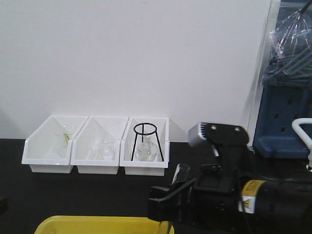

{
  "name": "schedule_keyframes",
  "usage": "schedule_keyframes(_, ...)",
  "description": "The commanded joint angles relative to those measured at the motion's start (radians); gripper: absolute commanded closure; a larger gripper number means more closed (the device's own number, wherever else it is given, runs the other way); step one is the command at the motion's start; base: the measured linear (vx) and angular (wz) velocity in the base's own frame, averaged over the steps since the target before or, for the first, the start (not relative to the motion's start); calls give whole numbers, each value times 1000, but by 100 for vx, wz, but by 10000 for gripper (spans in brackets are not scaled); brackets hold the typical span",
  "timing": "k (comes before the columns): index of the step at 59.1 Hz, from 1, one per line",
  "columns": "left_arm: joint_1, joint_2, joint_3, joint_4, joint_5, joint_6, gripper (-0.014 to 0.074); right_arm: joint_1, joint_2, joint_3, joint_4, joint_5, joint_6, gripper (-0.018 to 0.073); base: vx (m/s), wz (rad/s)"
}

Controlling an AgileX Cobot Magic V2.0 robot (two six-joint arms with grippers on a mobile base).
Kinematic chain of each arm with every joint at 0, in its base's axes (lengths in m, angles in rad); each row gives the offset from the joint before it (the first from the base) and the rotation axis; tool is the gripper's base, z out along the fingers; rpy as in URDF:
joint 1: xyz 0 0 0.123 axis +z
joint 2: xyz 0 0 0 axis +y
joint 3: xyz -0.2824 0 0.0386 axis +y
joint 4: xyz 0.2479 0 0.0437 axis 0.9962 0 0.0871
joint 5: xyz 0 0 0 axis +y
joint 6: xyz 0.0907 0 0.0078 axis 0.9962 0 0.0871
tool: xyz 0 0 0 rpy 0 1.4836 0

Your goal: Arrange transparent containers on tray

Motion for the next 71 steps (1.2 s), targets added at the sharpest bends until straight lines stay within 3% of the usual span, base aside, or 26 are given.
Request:
schedule_keyframes(1, -6, 90, -60, -7, -43, -11, 530, -13, 60, -78, -1, -43, 41, 505, 0, 0)
schedule_keyframes(10, -6, 250, -144, 5, 55, -1, 528, -101, 193, -189, 72, 85, 34, 501, 0, 0)
schedule_keyframes(16, -6, 357, -203, 13, 66, 33, 525, -146, 271, -260, 136, 161, -28, 498, 0, 0)
schedule_keyframes(25, -6, 519, -271, 11, 85, 43, 521, -144, 377, -333, 228, 223, -134, 498, 0, 0)
schedule_keyframes(32, -6, 620, -304, 11, 75, 43, 521, -144, 462, -364, 283, 234, -152, 495, 0, 0)
schedule_keyframes(57, -6, 853, -312, 4, 59, 43, 519, -144, 627, -373, 317, 237, -196, 487, 0, 0)
schedule_keyframes(71, -6, 932, -312, 4, 63, 42, 489, -144, 667, -373, 318, 232, -196, 419, 0, 0)
